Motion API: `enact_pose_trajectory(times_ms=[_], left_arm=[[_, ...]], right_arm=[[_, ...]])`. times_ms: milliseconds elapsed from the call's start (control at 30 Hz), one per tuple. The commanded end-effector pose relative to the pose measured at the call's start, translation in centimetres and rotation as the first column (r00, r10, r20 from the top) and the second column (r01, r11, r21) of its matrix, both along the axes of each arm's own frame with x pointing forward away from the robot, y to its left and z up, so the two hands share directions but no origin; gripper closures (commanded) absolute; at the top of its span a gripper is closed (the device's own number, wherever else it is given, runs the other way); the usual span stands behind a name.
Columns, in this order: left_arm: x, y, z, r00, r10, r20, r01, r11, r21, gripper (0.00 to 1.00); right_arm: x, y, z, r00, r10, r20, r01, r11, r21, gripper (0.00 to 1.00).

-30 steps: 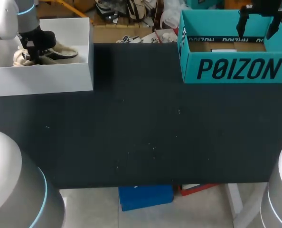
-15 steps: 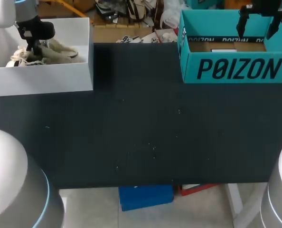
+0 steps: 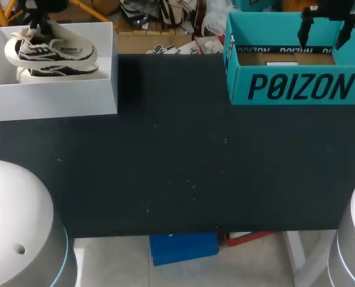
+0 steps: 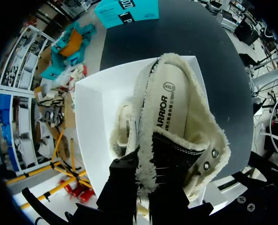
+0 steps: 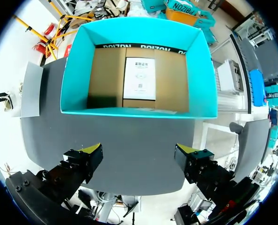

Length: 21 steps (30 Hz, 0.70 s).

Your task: Take the shoe out of the shoebox, open the shoe tongue, remove and reinsert the insole, then place the shoe into the shoebox

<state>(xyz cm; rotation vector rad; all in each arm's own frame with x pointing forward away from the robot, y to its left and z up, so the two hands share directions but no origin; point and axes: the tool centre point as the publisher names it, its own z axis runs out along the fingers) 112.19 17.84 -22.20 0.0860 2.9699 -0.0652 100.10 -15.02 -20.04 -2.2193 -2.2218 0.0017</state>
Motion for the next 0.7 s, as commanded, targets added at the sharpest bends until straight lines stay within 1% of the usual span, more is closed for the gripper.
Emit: enact_pose_trajectory(times_ms=[33, 67, 167, 267, 367, 400, 500, 700], left_arm=[[-3.3, -2.2, 6.4, 0.999, 0.001, 0.039, -0.001, 1.0, 0.004, 1.0], [-3.7, -2.9, 6.8, 0.999, 0.001, 0.049, -0.002, 1.0, 0.016, 1.0], [-5.3, -5.4, 7.7, 0.998, 0.009, 0.054, -0.01, 1.0, 0.002, 1.0], [-6.9, -7.9, 7.9, 0.998, 0.018, 0.052, -0.017, 1.0, -0.014, 1.0], [-8.9, -11.4, 8.0, 0.999, 0.017, 0.044, -0.015, 0.999, -0.03, 1.0], [-9.3, -12.1, 8.0, 0.999, 0.019, 0.045, -0.018, 0.999, -0.033, 1.0], [-11.1, -15.9, 7.7, 0.999, 0.023, 0.038, -0.021, 0.999, -0.044, 1.0], [-13.9, -22.6, 6.1, 1.0, 0.025, -0.001, -0.025, 0.997, -0.067, 1.0]], right_arm=[[0.0, 0.0, 0.0, 1.0, -0.001, 0.0, 0.001, 1.0, 0.0, 0.0], [0.0, 0.0, 0.0, 1.0, -0.001, 0.0, 0.001, 1.0, 0.0, 0.0], [0.0, 0.0, 0.0, 1.0, -0.001, 0.0, 0.001, 1.0, 0.0, 0.0], [0.0, 0.0, 0.0, 1.0, -0.001, 0.0, 0.001, 1.0, 0.0, 0.0], [0.0, 0.0, 0.0, 1.0, -0.001, 0.0, 0.001, 1.0, 0.0, 0.0], [0.0, 0.0, 0.0, 1.0, -0.001, 0.0, 0.001, 1.0, 0.0, 0.0], [0.0, 0.0, 0.0, 1.0, -0.001, 0.0, 0.001, 1.0, 0.0, 0.0], [0.0, 0.0, 0.0, 1.0, -0.001, 0.0, 0.001, 1.0, 0.0, 0.0]])
